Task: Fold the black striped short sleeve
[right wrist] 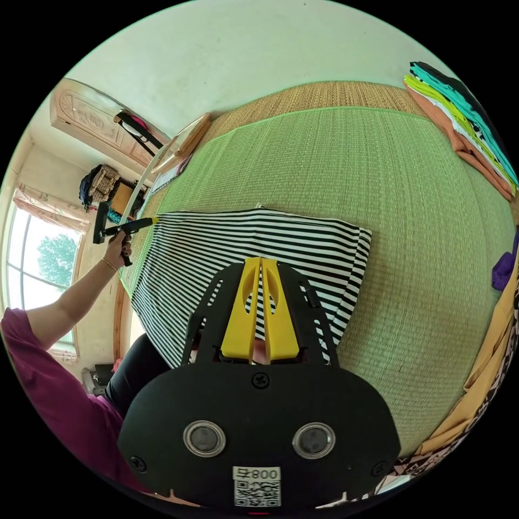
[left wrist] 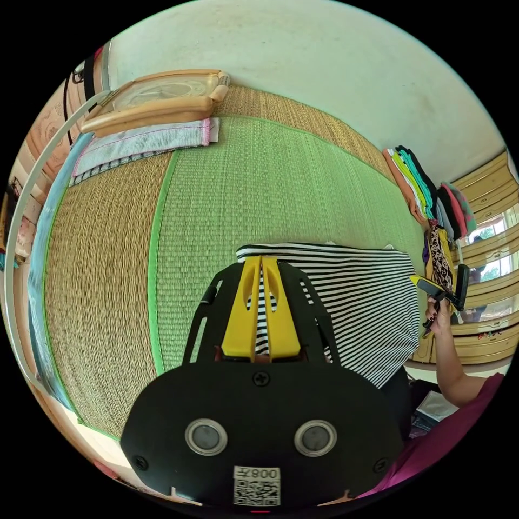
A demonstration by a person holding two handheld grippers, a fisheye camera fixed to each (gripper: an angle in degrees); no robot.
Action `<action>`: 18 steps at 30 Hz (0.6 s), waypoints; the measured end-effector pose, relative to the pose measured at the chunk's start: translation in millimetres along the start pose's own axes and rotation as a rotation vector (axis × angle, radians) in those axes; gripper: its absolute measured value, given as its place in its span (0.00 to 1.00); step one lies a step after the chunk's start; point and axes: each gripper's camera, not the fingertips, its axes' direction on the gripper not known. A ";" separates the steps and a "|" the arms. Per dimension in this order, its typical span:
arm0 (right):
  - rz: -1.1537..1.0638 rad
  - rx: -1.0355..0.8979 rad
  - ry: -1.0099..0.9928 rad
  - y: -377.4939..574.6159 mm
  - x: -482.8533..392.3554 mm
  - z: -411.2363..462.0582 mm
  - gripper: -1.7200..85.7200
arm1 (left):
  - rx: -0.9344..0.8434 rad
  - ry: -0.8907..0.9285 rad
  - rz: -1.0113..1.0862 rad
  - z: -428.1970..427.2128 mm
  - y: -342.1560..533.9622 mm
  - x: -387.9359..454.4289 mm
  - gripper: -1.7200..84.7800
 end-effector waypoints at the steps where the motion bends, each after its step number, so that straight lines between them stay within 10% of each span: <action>1: 0.003 0.005 0.009 0.5 1.3 -2.5 0.01 | 0.009 0.018 0.006 -2.6 5.2 0.1 0.02; 18: 0.240 0.059 0.060 -2.9 78.0 -27.3 0.02 | 0.001 0.115 -0.117 -3.8 58.5 -52.5 0.02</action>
